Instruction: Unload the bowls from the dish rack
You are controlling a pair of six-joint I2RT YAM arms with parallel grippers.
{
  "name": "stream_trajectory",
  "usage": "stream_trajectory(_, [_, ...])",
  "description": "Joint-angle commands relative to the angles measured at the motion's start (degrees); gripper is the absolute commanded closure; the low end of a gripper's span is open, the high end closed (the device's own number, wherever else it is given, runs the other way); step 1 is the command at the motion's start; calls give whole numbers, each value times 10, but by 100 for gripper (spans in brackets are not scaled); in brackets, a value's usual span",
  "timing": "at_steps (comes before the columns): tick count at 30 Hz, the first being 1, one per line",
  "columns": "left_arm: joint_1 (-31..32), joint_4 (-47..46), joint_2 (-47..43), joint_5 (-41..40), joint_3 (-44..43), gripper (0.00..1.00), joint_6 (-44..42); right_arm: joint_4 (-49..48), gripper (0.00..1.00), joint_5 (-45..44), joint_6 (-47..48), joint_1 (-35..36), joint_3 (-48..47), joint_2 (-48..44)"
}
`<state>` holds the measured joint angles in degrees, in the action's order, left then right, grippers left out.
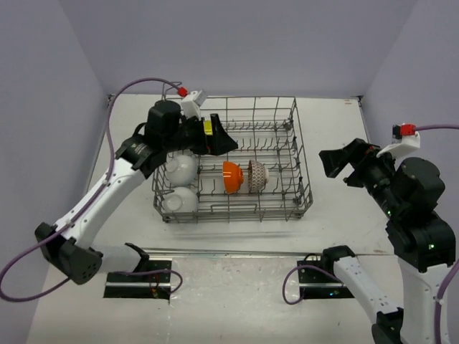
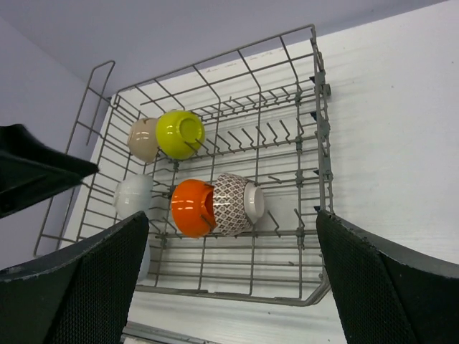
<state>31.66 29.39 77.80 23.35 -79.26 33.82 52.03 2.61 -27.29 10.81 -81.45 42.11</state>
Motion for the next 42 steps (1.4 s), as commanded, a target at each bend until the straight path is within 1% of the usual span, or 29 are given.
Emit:
stream_trajectory(1, [3,-34,-73,-56,32,2,-15,38,1,-24,3,-2,-12,-9])
stream_trajectory(4, [3,-47,-148,-85,73,0,0,46,1,-10,7,-2,8,-31])
stream_trajectory(6, [3,-53,-162,-82,87,0,2,40,1,-2,5,-2,25,-54])
stream_trajectory(9, [3,-46,-157,-71,96,0,16,40,1,-5,-15,-1,46,-66])
stream_trajectory(11, [3,-63,-141,-35,106,0,28,56,1,4,-22,-2,44,-58])
stream_trajectory(12, [3,-71,-132,-3,107,0,38,63,1,17,-22,-2,42,-51])
stream_trajectory(14, [3,-91,-90,30,104,0,71,76,1,18,-23,-2,38,-36])
stream_trajectory(15, [3,-94,-72,60,93,3,80,76,1,15,-25,-2,39,-36])
stream_trajectory(16, [8,-94,-37,68,85,7,86,76,1,15,-24,-2,44,-41])
stream_trajectory(17, [9,-87,-22,70,78,11,87,71,1,16,-24,-2,46,-45])
stream_trajectory(22, [9,-45,51,47,42,11,75,73,1,21,-21,-2,48,-55])
stream_trajectory(25, [10,-36,99,56,28,12,69,74,1,16,-15,-2,53,-60])
stream_trajectory(28, [19,-44,134,67,16,16,65,74,1,15,-11,-2,53,-60])
stream_trajectory(29, [22,-49,140,67,12,19,65,74,1,15,-11,-2,53,-59])
stream_trajectory(32, [25,-79,162,86,9,21,81,74,1,16,-6,-2,52,-54])
stream_trajectory(36, [34,-86,200,101,-9,25,92,74,1,8,7,-2,46,-49])
stream_trajectory(40, [38,-100,214,106,-12,32,105,74,1,2,14,-2,46,-49])
stream_trajectory(42, [39,-101,226,108,-15,33,109,73,1,3,15,-2,47,-50])
